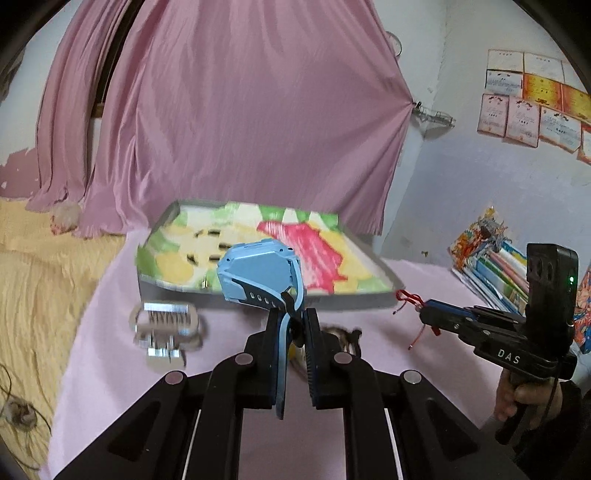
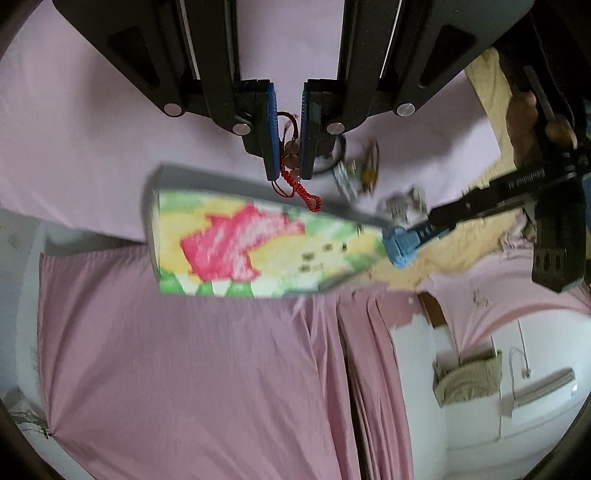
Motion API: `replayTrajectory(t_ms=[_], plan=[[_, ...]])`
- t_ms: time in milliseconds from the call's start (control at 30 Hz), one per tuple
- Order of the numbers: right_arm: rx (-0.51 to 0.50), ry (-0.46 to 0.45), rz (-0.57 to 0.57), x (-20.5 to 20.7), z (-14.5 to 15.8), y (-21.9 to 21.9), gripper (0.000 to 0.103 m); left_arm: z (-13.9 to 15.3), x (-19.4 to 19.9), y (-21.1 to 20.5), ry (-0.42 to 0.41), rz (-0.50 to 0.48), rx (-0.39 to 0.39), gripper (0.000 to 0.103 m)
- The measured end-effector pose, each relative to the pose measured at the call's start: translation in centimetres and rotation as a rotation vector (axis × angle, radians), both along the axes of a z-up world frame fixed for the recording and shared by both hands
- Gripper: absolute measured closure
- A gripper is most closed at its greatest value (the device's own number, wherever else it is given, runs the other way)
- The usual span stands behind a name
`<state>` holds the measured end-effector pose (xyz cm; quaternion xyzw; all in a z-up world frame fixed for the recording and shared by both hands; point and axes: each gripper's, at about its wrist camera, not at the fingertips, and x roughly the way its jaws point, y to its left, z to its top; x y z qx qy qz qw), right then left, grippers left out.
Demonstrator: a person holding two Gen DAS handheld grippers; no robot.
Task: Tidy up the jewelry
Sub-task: 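Carry the watch and bead string over the tray and open both tools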
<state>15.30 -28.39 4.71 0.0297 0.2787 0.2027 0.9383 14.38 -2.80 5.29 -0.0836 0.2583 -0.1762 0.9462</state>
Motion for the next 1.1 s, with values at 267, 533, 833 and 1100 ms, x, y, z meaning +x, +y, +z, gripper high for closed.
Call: replayTrajectory(t_ms=[267,533,833,1100], plan=[[0.105,-0.041,0.008,4.6,2.0,1.5,0.094,1.0,4.2,0.3,-0.027,0.031,0.007,0.092],[0.093,0.008,-0.018,9.7,0.8,3.5,0.094,-0.3,9.5,0.7,0.053,0.024,-0.009,0.092],[0.062,0.121,-0.059,12.3,-2.6,3.5,0.094,-3.2,12.5,0.2,0.183,0.002,-0.023,0.092],[0.039,0.195,-0.051,13.4,-4.2,3.8,0.094,-3.8,12.4,-0.5,0.205,-0.005,0.026,0.091]])
